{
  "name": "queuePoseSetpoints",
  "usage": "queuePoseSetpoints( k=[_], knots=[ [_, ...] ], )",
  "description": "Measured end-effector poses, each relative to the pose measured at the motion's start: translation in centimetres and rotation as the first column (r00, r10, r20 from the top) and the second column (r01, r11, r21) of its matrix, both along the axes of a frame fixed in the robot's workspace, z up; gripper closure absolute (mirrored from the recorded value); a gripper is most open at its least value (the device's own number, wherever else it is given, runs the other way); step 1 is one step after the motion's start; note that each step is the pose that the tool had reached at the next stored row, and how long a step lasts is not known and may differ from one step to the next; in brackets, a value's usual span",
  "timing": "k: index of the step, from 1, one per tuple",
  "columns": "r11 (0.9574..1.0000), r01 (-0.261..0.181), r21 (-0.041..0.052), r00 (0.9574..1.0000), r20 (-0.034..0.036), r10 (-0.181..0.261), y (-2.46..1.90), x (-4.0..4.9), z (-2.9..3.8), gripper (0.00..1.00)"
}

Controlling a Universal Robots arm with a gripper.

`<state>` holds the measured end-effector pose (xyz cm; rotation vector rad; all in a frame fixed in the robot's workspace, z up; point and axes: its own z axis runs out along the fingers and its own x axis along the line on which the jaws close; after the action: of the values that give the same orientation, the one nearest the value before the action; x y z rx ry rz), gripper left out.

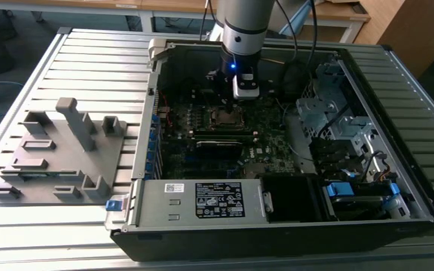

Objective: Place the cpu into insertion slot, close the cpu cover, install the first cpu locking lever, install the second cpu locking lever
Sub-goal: 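Close the cpu cover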

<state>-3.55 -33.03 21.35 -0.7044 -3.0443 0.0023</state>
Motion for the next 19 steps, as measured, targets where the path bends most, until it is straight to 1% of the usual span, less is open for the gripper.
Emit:
queuePoseSetpoints(
  k=[4, 9, 16, 17, 19],
  knots=[
    [0.9986, -0.053, 0.0, 0.9986, 0.0, 0.053, 0.0, 0.0, -0.04, 0.9],
    [0.9938, -0.111, 0.0001, 0.9938, -0.0001, 0.111, 0.0, 0.0, -0.08, 0.9],
    [0.9934, -0.115, 0.0001, 0.9934, 0.0, 0.115, 0.0, 0.0, -0.09, 0.9],
    [0.9927, -0.121, 0.0, 0.9927, -0.0001, 0.121, 0.0, 0.0, -0.09, 0.9],
    [0.9898, -0.142, 0.0002, 0.9898, 0.0001, 0.142, 0.0, 0.0, -0.11, 0.9]
  ],
)
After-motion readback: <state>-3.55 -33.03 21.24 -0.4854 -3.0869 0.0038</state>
